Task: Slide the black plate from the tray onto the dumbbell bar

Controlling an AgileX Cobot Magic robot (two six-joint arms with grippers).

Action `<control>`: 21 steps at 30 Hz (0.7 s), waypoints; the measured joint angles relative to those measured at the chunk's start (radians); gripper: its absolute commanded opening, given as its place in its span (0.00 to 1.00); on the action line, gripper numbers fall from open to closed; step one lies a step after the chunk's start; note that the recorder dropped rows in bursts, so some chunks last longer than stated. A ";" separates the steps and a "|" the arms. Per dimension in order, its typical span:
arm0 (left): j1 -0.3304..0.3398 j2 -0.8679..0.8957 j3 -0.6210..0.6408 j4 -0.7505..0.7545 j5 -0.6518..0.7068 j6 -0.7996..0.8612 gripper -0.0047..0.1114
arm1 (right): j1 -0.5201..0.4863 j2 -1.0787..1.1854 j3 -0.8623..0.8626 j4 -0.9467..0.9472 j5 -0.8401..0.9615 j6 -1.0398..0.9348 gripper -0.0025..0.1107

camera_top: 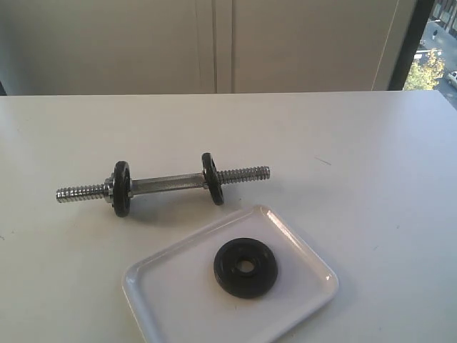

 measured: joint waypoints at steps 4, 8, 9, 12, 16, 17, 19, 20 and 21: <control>-0.048 0.185 -0.135 -0.163 0.149 0.235 0.04 | 0.000 0.000 0.000 0.000 0.000 0.000 0.02; -0.112 0.354 -0.277 -0.352 0.300 0.519 0.04 | 0.000 0.000 0.000 0.000 0.000 0.000 0.02; -0.128 0.395 -0.312 -0.388 0.333 0.579 0.04 | 0.000 0.000 0.000 0.000 0.000 0.000 0.02; -0.171 0.503 -0.405 -0.438 0.399 0.699 0.04 | 0.000 0.000 0.000 0.000 0.000 0.000 0.02; -0.212 0.635 -0.503 -0.452 0.417 0.765 0.04 | 0.000 0.000 0.000 0.000 0.000 0.000 0.02; -0.225 0.672 -0.535 -0.452 0.421 0.784 0.04 | 0.000 0.000 0.000 0.000 0.000 0.000 0.02; -0.246 0.717 -0.577 -0.452 0.419 0.819 0.04 | 0.000 0.000 0.000 0.000 0.000 0.000 0.02; -0.258 0.747 -0.598 -0.452 0.411 0.845 0.04 | 0.000 0.000 0.000 0.000 0.000 0.000 0.02; -0.270 0.765 -0.615 -0.452 0.403 0.876 0.04 | 0.000 0.000 0.000 0.000 0.000 0.000 0.02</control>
